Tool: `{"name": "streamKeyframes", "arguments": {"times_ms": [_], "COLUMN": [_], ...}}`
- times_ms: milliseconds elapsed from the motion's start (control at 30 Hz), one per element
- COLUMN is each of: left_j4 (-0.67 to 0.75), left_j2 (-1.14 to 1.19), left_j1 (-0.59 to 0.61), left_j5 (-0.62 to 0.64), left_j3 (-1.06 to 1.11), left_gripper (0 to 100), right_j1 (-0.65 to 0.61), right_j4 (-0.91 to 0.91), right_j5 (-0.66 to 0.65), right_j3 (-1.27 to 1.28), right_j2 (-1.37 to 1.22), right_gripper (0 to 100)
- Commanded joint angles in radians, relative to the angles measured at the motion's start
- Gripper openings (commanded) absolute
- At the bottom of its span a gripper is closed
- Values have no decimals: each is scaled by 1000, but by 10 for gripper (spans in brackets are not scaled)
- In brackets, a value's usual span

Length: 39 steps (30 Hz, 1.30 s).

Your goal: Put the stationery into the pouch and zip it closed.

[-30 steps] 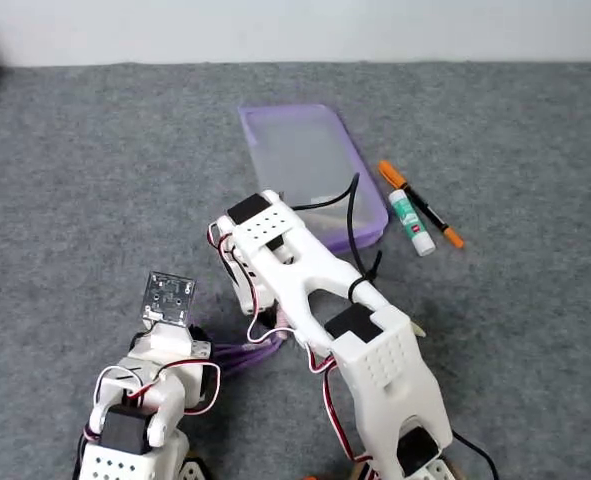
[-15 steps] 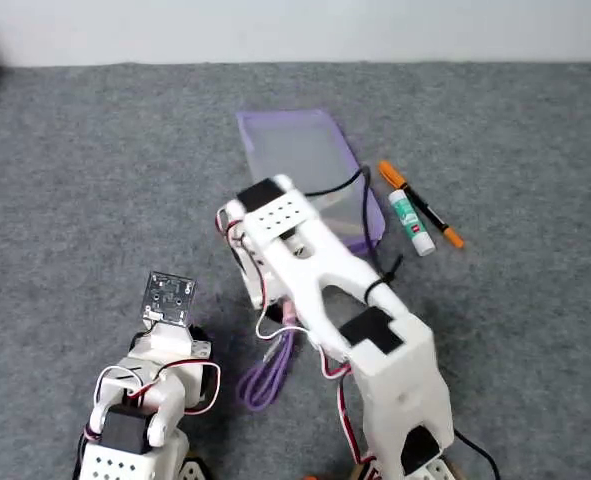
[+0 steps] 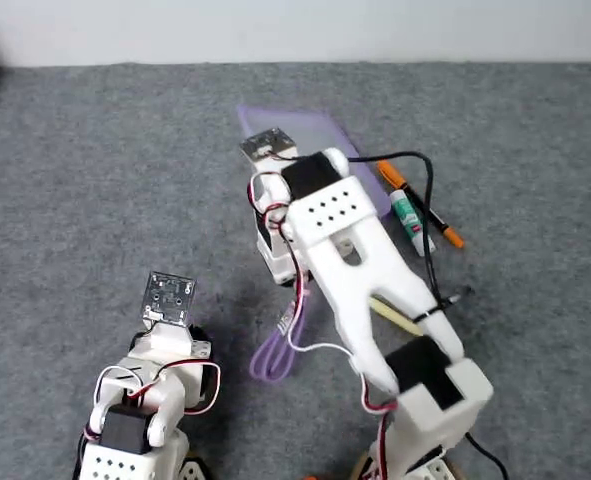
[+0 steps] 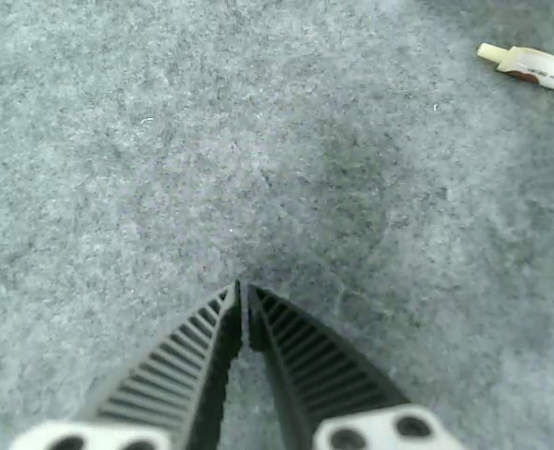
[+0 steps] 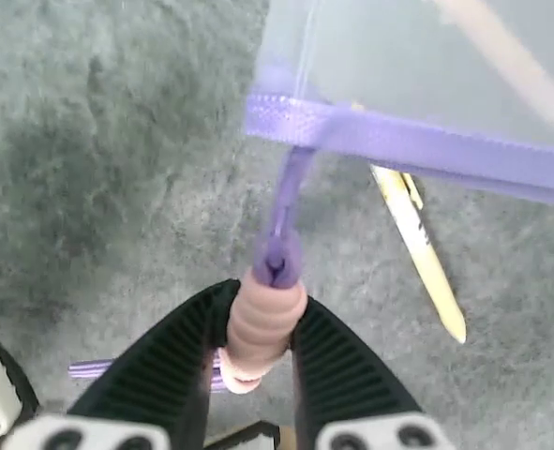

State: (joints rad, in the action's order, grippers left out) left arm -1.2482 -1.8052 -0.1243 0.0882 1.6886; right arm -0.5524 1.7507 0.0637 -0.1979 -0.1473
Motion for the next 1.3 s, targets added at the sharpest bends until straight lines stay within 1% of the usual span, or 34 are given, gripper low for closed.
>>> {"name": "streamKeyframes", "arguments": {"times_ms": [0, 133, 333, 567, 767, 833, 900, 967, 1033, 1100, 1200, 1267], "left_j4": [-8, -8, -8, -8, -8, -3, 43, 110, 164, 195, 207, 206], "left_j2": [-9, -9, -9, -9, -9, -9, -9, -9, -9, -9, -9, -8], "left_j1": [-6, -8, -8, -8, -14, -44, -61, -38, 5, 25, 25, 14], "left_j5": [-6, -9, -11, -8, -6, -12, -15, -32, -68, -69, 41, 104], "left_j3": [-5, -5, -5, -5, -5, -5, -5, -13, -51, -107, -174, -200], "left_gripper": [14, 14, 14, 14, 15, 15, 16, 17, 43, 106, 223, 283], "right_j1": [-39, -64, -50, -47, -47, -47, -47, -47, -51, -53, -53, -53], "right_j4": [42, 38, 36, 36, -2, -35, -62, -87, -108, -134, -194, -243], "right_j5": [-9, -6, -5, 126, 129, 127, 124, 123, 123, 109, 20, -40], "right_j3": [97, 265, 445, 560, 660, 687, 712, 738, 756, 761, 761, 761], "right_j2": [165, 331, 522, 670, 785, 828, 875, 918, 951, 970, 975, 977], "right_gripper": [8, 8, 8, 8, 8, 8, 8, 8, 8, 8, 8, 8]}}
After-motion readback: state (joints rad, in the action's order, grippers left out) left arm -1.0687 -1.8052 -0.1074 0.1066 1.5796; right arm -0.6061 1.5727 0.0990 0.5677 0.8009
